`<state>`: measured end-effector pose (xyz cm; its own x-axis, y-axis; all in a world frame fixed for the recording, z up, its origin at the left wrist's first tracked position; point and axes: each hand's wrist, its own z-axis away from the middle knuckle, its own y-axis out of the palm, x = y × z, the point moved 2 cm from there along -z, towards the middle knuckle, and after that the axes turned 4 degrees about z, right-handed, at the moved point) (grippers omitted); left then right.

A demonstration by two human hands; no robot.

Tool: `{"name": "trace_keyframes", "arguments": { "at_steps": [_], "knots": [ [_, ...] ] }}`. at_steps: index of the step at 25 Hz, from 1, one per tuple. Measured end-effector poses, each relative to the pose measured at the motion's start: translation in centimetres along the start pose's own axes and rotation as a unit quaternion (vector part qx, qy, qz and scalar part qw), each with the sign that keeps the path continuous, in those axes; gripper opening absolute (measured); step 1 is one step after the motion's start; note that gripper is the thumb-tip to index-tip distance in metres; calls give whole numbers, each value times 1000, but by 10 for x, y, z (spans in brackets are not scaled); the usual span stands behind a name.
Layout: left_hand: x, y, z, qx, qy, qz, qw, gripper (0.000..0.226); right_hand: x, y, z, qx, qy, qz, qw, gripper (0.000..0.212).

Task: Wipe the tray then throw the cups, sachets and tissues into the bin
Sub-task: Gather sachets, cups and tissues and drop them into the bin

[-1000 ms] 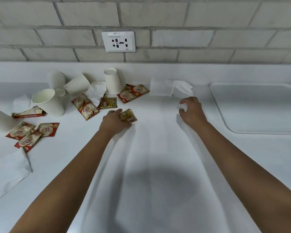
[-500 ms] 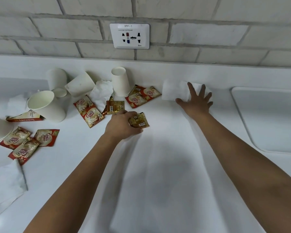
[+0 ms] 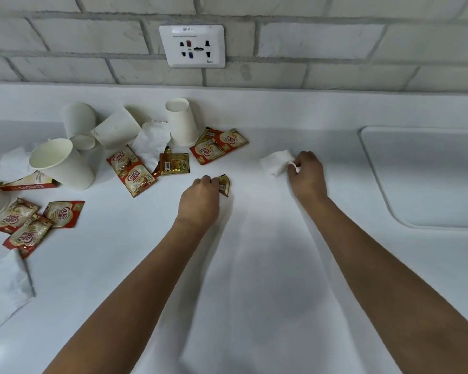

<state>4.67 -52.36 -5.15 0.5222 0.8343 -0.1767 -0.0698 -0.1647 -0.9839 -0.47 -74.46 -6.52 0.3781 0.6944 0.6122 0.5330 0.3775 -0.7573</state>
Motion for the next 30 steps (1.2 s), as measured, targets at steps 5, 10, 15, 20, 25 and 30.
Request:
{"name": "trace_keyframes", "arguments": {
  "at_steps": [5, 10, 15, 20, 25, 30],
  "knots": [
    [-17, -7, 21, -60, -12, 160, 985, 32, -6, -48, 57, -34, 4, -87, 996, 16],
    [-89, -19, 56, -64, -40, 422, 904, 26, -27, -113, 108, -78, -6, -125, 989, 10],
    [-183, -29, 112, 97, -68, 630, 767, 11, -61, -187, 165, -137, -8, -153, 979, 4],
    [-279, -22, 190, 229, -69, 717, 655, 13, -119, -273, 247, -235, 35, -148, 960, 4],
    [-380, 10, 287, 352, -53, 692, 629, 16, -210, -345, 357, -322, 121, -129, 930, 5],
    [-462, 60, 376, 472, -14, 623, 623, 15, -297, -369, 465, -326, 208, -95, 917, 13]
  ]
}}
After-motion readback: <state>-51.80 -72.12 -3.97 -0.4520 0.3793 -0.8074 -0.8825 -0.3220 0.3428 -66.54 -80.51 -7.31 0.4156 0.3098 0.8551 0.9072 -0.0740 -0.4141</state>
